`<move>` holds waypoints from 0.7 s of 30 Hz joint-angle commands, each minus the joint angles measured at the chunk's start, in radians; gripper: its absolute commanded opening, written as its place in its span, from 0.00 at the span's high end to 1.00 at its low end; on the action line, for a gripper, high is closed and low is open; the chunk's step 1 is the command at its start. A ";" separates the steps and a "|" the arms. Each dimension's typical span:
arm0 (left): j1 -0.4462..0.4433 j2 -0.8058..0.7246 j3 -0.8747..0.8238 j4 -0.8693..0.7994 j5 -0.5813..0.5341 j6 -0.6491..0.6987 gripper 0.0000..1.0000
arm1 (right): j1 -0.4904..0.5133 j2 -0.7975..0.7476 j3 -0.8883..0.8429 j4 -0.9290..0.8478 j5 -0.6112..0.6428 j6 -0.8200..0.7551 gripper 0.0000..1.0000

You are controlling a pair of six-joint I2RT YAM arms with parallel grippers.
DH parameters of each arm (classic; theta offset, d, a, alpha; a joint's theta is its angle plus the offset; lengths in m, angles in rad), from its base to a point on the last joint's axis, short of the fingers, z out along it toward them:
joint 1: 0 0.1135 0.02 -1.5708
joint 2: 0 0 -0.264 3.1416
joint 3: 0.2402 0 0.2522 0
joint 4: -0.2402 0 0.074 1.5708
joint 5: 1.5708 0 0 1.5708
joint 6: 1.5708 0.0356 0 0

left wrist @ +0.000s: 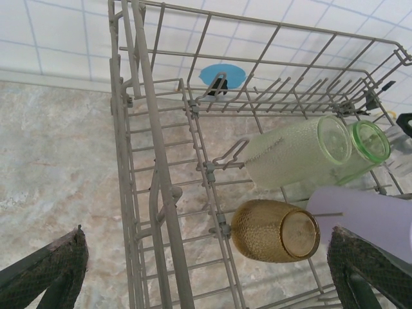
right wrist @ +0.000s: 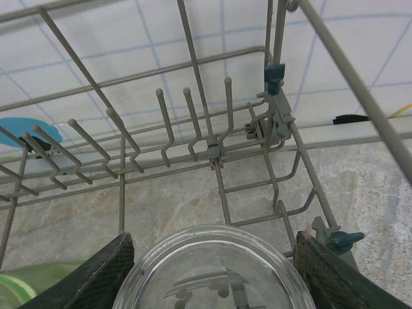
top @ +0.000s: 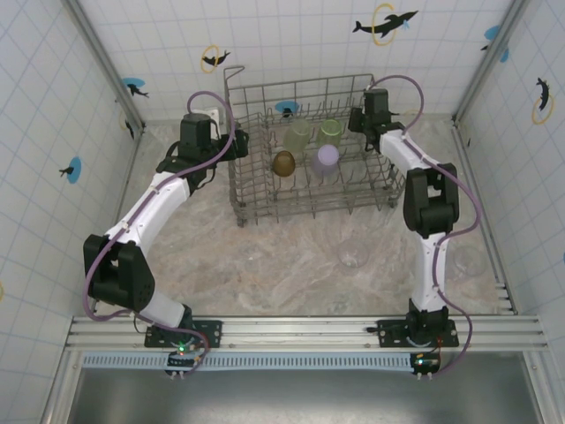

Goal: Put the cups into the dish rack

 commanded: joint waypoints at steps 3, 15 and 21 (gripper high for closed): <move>0.007 -0.036 -0.008 0.016 -0.015 0.017 0.03 | 0.021 0.042 0.059 0.066 0.030 -0.021 0.64; 0.007 -0.074 -0.038 -0.004 -0.065 0.019 0.03 | 0.043 0.055 0.062 0.054 0.039 -0.011 0.27; 0.007 -0.096 -0.066 -0.007 -0.084 0.016 0.03 | 0.045 0.025 0.062 0.038 0.030 0.012 0.15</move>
